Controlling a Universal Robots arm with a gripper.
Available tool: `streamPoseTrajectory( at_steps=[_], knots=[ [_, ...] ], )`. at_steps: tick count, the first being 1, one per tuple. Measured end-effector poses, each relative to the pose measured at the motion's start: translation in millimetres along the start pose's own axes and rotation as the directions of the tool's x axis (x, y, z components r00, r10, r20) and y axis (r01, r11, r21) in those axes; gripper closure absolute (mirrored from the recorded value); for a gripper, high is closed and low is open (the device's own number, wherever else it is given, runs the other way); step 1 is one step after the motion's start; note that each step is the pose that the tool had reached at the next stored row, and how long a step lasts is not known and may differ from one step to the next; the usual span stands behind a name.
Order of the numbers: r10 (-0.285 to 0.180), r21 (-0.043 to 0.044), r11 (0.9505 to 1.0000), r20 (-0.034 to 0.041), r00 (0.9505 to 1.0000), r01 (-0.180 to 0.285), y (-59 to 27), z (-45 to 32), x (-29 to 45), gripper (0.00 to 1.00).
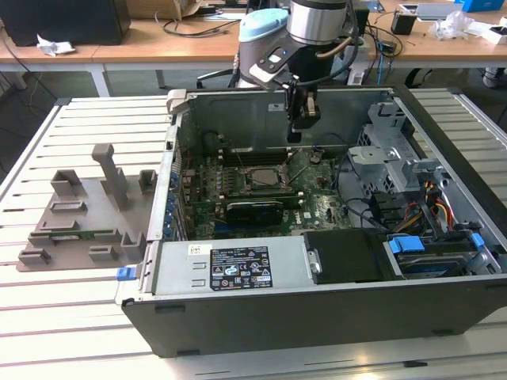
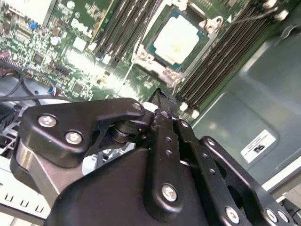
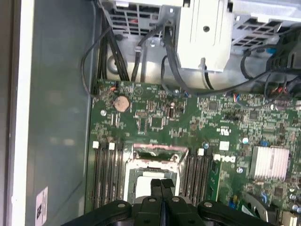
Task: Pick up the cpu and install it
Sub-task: 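Close the cpu cover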
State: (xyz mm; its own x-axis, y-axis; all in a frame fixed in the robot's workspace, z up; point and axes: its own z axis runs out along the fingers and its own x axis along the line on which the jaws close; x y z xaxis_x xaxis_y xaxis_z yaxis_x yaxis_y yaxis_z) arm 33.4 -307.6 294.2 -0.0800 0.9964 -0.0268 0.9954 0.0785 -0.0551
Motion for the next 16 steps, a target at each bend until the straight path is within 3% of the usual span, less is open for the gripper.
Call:
streamPoseTrajectory(
  at_steps=[10, 16],
  knots=[
    [0.000, 0.0002, 1.0000, 0.0000, 1.0000, 0.000, 30.3, -1.6, -2.4, 0.89],
    [0.000, 0.0003, 1.0000, 0.0004, 1.0000, 0.000, 42.4, -2.3, -3.3, 0.89]
  ],
)
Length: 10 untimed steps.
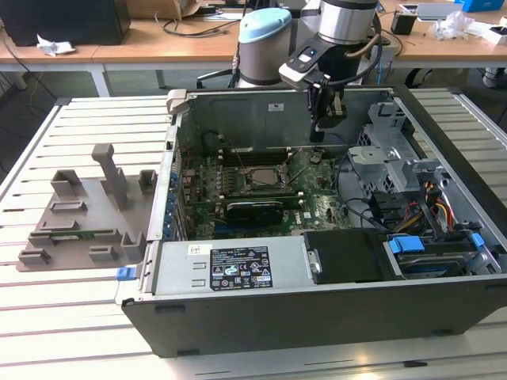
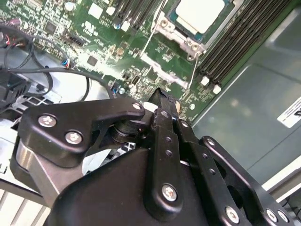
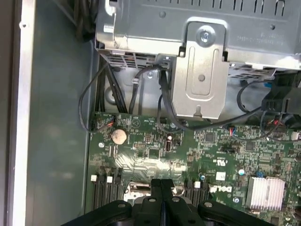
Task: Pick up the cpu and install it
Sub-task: 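Close the cpu cover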
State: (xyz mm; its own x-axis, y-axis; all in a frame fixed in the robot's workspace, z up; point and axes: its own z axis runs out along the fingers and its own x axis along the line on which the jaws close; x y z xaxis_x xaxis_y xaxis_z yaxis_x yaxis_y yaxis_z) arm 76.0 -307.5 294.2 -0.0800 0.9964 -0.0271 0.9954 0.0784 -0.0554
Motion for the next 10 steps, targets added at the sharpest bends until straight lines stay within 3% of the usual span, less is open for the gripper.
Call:
streamPoseTrajectory(
  at_steps=[4, 7, 10],
  knots=[
    [0.000, 0.0015, 1.0000, -0.0001, 1.0000, 0.000, 8.8, 1.7, -0.2, 0.89],
    [0.000, 0.0040, 1.0000, -0.0004, 1.0000, 0.000, 11.1, 14.0, 0.7, 0.89],
    [0.000, 0.0045, 1.0000, -0.0003, 1.0000, 0.000, 11.5, 20.7, 1.0, 0.89]
  ],
)
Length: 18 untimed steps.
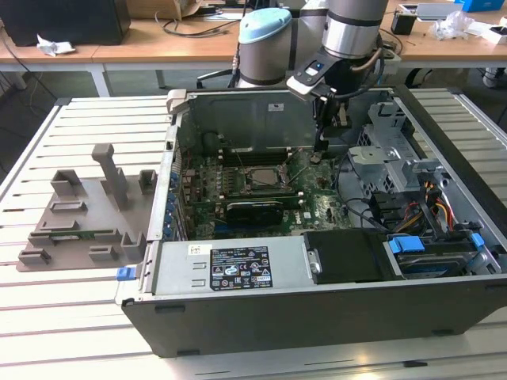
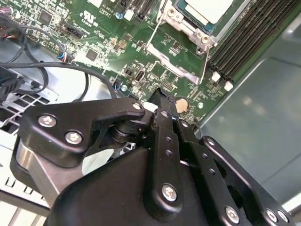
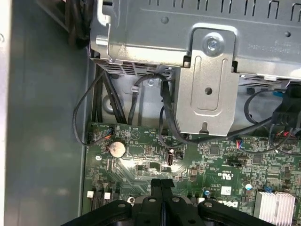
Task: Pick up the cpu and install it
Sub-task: 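Close the cpu cover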
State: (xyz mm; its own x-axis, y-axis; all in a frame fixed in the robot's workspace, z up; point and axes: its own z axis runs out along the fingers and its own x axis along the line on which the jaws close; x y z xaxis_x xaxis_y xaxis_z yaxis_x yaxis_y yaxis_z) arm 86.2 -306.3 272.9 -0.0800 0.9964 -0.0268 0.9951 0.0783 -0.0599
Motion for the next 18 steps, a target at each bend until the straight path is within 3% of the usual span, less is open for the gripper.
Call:
streamPoseTrajectory(
  at_steps=[10, 15, 18],
  knots=[
    [0.000, 0.0012, 1.0000, -0.0002, 1.0000, 0.000, 0.9, 14.3, 0.4, 0.89],
    [0.000, 0.0013, 1.0000, 0.0000, 1.0000, 0.000, 0.6, 17.9, 0.9, 0.89],
    [0.000, 0.0012, 1.0000, -0.0003, 1.0000, 0.000, -4.1, 19.1, 2.2, 0.89]
  ],
)
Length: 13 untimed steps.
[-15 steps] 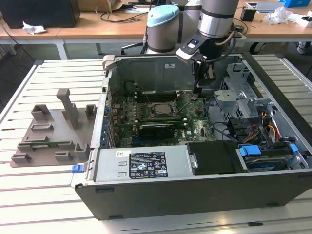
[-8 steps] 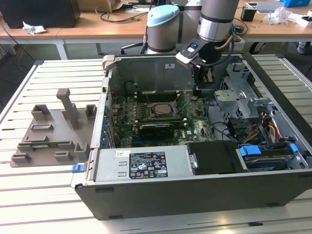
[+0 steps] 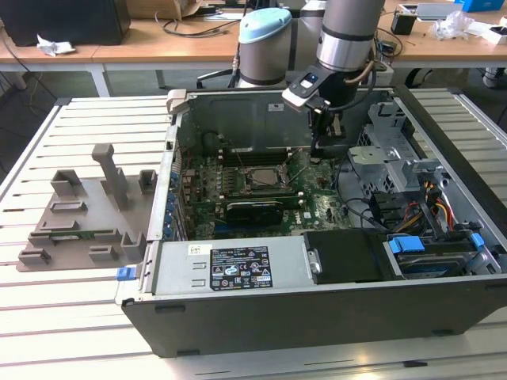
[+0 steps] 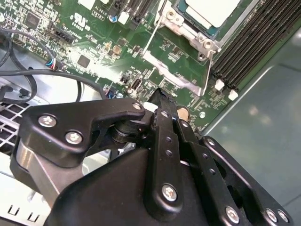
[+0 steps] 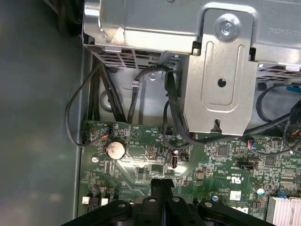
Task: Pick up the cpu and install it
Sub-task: 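Close the cpu cover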
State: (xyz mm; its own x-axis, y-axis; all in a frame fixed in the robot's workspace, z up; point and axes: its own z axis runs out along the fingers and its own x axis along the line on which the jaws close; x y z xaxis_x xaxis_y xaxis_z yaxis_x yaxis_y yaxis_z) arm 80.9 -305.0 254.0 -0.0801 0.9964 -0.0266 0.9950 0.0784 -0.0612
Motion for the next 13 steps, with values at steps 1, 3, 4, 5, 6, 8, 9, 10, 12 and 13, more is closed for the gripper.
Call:
streamPoseTrajectory(
  at_steps=[1, 3, 4, 5, 6, 8, 9, 10, 12, 13],
  knots=[
    [0.000, 0.0000, 1.0000, -0.0001, 1.0000, 0.000, -0.9, 0.3, 0.3, 0.89],
    [0.000, 0.0000, 1.0000, -0.0001, 1.0000, 0.000, -3.2, 0.9, 0.8, 0.89],
    [0.000, 0.0000, 1.0000, -0.0002, 1.0000, 0.000, -4.0, 1.1, 1.0, 0.89],
    [0.000, 0.0000, 1.0000, -0.0001, 1.0000, 0.000, -5.5, 1.3, 1.2, 0.89],
    [0.000, 0.0000, 1.0000, -0.0001, 1.0000, 0.000, -6.5, 1.4, 1.4, 0.89],
    [0.000, 0.0000, 1.0000, 0.0000, 1.0000, 0.000, -9.8, 1.7, 1.9, 0.89],
    [0.000, 0.0000, 1.0000, -0.0001, 1.0000, 0.000, -13.9, 2.0, 2.5, 0.89],
    [0.000, 0.0000, 1.0000, -0.0001, 1.0000, 0.000, -19.1, 2.3, 3.2, 0.89],
    [0.000, 0.0000, 1.0000, -0.0001, 1.0000, 0.000, -23.3, 2.5, 3.7, 0.89],
    [0.000, 0.0000, 1.0000, -0.0001, 1.0000, 0.000, -24.6, 2.6, 3.9, 0.89]
  ],
)
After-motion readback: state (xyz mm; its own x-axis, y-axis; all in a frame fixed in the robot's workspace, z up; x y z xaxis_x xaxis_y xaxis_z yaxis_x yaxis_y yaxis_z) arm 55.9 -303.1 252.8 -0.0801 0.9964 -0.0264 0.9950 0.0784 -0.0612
